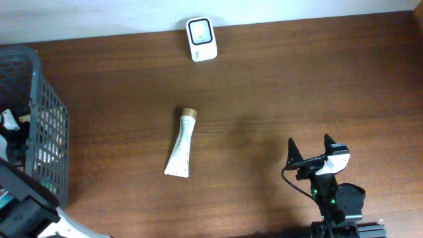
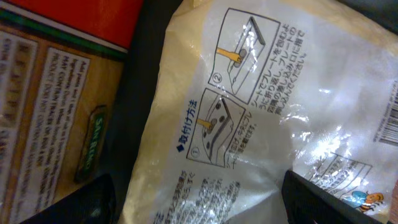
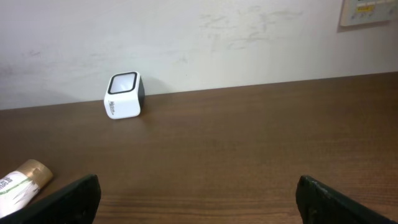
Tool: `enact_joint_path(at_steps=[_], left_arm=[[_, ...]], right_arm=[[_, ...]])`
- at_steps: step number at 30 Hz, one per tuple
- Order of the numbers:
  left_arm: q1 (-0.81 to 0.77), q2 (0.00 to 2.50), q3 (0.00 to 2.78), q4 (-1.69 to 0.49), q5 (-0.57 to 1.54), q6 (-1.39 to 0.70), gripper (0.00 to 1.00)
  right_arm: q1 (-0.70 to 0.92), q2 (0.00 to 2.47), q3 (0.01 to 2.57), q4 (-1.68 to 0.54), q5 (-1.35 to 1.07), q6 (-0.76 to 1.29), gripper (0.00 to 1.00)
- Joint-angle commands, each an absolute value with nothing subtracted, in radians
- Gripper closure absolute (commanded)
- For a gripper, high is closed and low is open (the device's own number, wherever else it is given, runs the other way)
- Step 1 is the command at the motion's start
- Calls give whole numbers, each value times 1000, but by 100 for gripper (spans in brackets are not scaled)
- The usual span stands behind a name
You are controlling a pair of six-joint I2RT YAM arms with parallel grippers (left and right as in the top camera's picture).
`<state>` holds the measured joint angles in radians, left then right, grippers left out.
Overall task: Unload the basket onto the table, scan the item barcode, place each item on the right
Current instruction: 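Pull the clear snack bag from the basket and set it down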
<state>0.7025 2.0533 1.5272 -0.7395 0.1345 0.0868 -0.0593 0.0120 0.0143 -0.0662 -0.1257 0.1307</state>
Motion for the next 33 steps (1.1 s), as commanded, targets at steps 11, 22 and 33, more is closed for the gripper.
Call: enact_joint_path(at_steps=[11,22,33], left_arm=[[696,2112,1819,-979,208,95,100],[273,1776,2352,-1386,117,-28,100],[-180,1857,1387,-915,86,-325,74]], right_arm=[[-66,6,6,-67,-135,131,1],[-66,6,6,-67,-135,131,1],[-66,6,6,-67,-135,131,1]])
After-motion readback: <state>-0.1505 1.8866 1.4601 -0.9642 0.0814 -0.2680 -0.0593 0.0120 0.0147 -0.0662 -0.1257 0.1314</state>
